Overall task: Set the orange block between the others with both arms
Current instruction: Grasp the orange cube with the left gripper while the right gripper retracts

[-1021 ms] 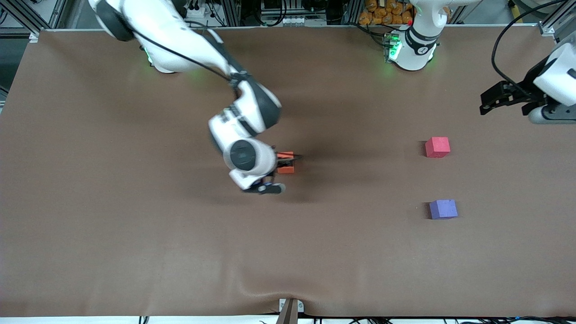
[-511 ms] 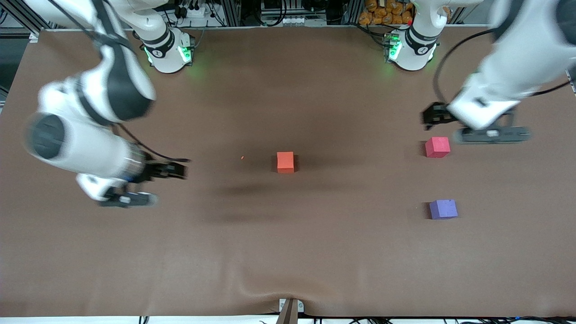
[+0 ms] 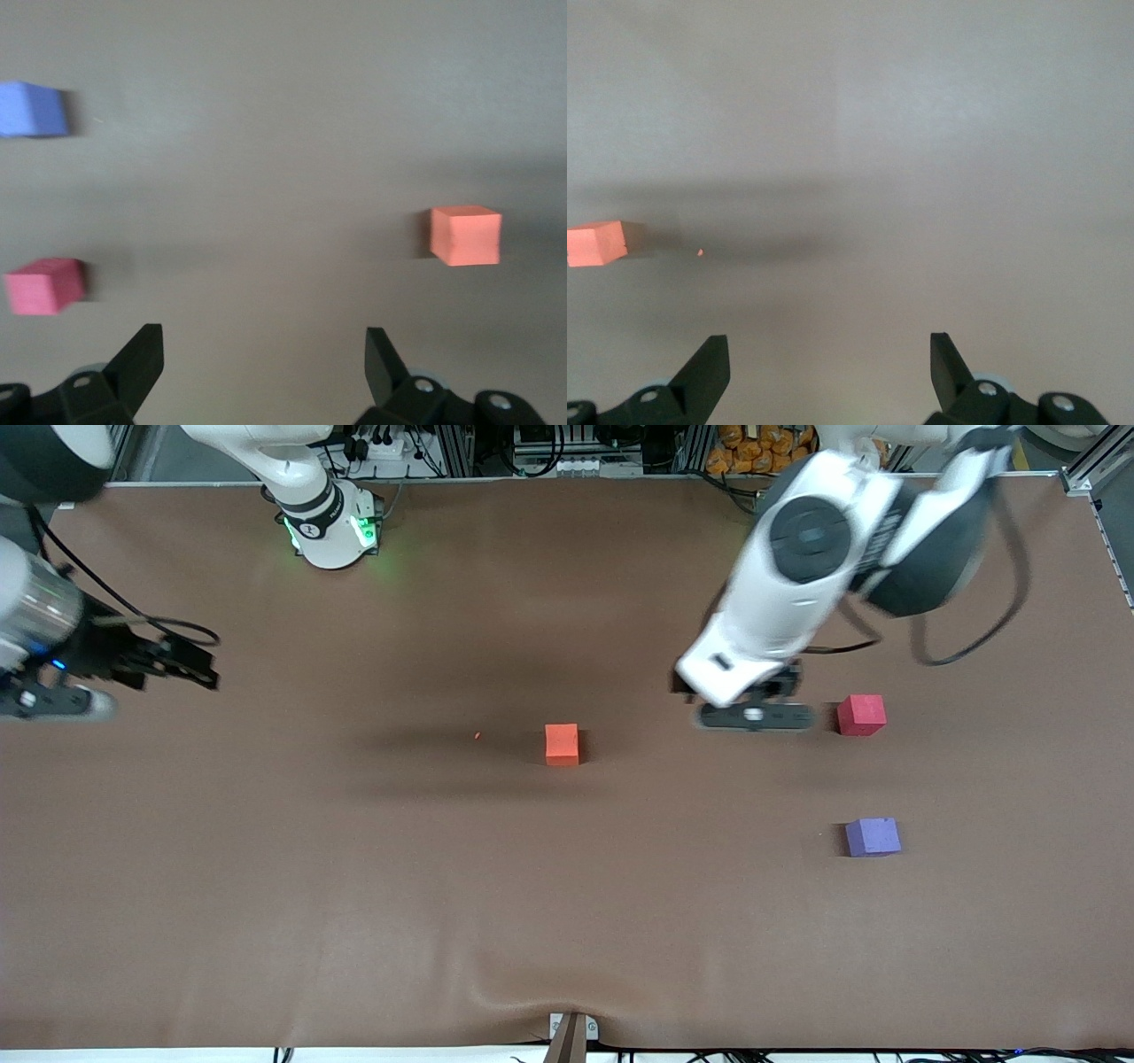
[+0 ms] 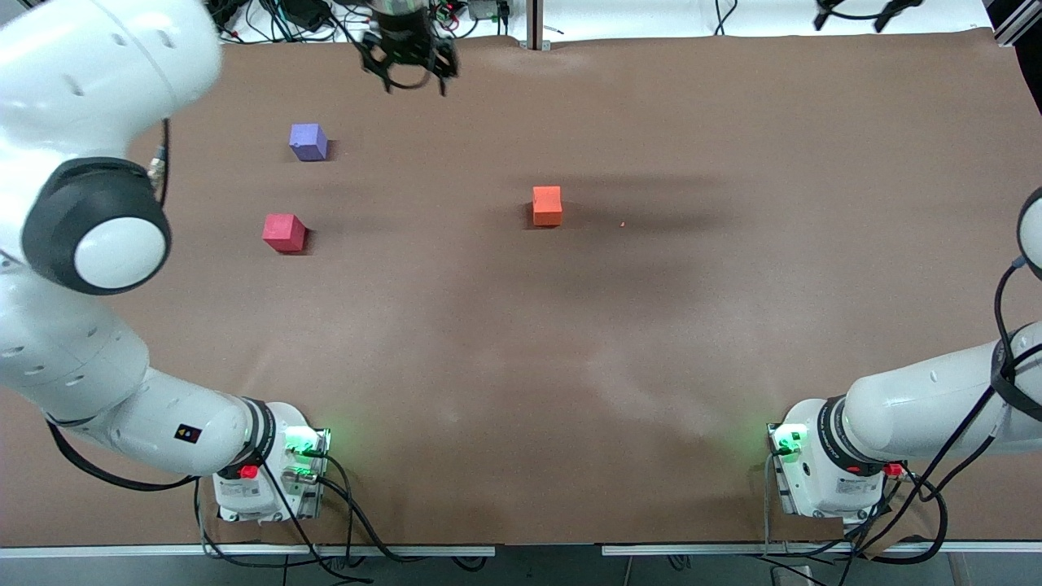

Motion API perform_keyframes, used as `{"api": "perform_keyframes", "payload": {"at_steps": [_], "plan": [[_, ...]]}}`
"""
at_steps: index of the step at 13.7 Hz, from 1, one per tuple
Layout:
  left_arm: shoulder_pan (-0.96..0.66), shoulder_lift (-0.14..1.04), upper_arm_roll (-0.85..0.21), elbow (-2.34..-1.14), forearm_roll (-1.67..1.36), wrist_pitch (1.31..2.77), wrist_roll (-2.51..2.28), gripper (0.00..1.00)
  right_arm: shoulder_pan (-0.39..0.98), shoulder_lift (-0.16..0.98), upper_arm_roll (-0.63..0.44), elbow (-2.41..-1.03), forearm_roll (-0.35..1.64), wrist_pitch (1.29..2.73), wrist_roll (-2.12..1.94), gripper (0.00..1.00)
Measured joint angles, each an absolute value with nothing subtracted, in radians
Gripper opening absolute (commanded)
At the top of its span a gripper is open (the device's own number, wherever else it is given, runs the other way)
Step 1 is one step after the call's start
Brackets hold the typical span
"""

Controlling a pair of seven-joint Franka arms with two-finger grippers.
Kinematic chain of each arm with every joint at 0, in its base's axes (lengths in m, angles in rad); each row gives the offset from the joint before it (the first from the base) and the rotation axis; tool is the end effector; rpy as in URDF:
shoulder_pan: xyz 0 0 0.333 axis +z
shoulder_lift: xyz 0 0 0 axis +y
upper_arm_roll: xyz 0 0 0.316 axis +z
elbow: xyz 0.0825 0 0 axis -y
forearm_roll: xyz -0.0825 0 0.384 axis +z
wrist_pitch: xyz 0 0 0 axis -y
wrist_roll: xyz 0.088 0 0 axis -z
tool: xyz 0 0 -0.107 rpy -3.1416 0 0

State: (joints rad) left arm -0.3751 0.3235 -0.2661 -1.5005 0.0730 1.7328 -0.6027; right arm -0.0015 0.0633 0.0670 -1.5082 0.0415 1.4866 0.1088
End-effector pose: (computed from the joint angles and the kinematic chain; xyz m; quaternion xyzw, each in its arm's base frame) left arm 0.5352 -0.3649 0.4815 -0.9990 0.0216 0.0361 0.0181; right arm 0.5635 0.0404 0.6115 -0.9986 0.0207 0.0442 0.0191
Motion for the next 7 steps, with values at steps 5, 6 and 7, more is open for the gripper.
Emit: {"api": "perform_keyframes", "payload": {"at_steps": [5,6,7], "plan": [[-0.537,0.554,-0.262,-1.4,0.075,1.924,-0.755,1.0,-0.005,0.02,0.041,-1.508,0.007,1.467,0.051,1.0],[-0.552,0.59,-0.261,-1.392,0.075,1.966,-0.771,1.0,-0.005,0.018,0.032,-1.508,0.005,1.467,0.028,1.0],[-0.567,0.623,-0.26,-1.387,0.075,2.004,-0.791,1.0,-0.006,0.018,0.021,-1.508,0.005,1.467,0.006,1.0]]}}
